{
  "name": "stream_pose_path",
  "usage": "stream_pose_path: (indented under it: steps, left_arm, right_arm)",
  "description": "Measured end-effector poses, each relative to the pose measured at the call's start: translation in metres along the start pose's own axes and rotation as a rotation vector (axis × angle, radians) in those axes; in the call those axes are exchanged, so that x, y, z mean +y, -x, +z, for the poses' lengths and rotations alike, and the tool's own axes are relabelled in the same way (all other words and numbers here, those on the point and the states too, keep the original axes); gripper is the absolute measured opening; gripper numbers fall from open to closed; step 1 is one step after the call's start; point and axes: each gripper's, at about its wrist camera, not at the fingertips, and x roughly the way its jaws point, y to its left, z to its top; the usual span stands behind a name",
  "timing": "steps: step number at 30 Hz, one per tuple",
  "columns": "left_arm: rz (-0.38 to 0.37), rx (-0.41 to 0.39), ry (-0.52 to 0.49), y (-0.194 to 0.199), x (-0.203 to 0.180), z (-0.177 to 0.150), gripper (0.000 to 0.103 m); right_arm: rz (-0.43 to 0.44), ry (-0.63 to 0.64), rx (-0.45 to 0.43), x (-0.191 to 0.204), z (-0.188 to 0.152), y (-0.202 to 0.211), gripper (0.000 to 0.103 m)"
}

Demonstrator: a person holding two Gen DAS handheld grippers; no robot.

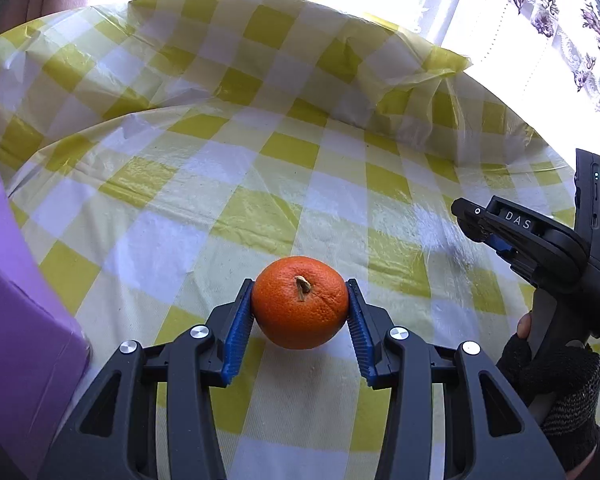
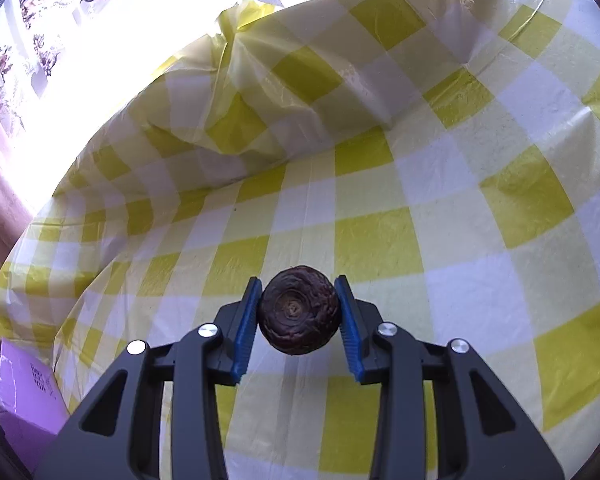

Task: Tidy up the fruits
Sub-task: 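Carry the dark fruit and orange together toward the box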

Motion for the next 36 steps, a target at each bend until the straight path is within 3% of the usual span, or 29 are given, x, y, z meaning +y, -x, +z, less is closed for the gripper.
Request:
stream_pose_path:
  steps: [14,22,36]
  left_arm:
    - [0.004,0.001,-0.024,0.045,0.022,-0.04,0.043]
    - [-0.006,-0.012,-0.047,0.068,0.032,-0.059,0.043]
    - [-0.021,-0.025,-0.069,0.092,0.041,-0.08,0.043]
  right_arm:
    - [0.033,0.046,0.102,0.024,-0.09,0.06,0.038]
    - [0.034,0.126,0.021,0.042,-0.133,0.115,0.038]
    - [0.052,0.217,0.09,0.065,-0.177,0.144,0.038]
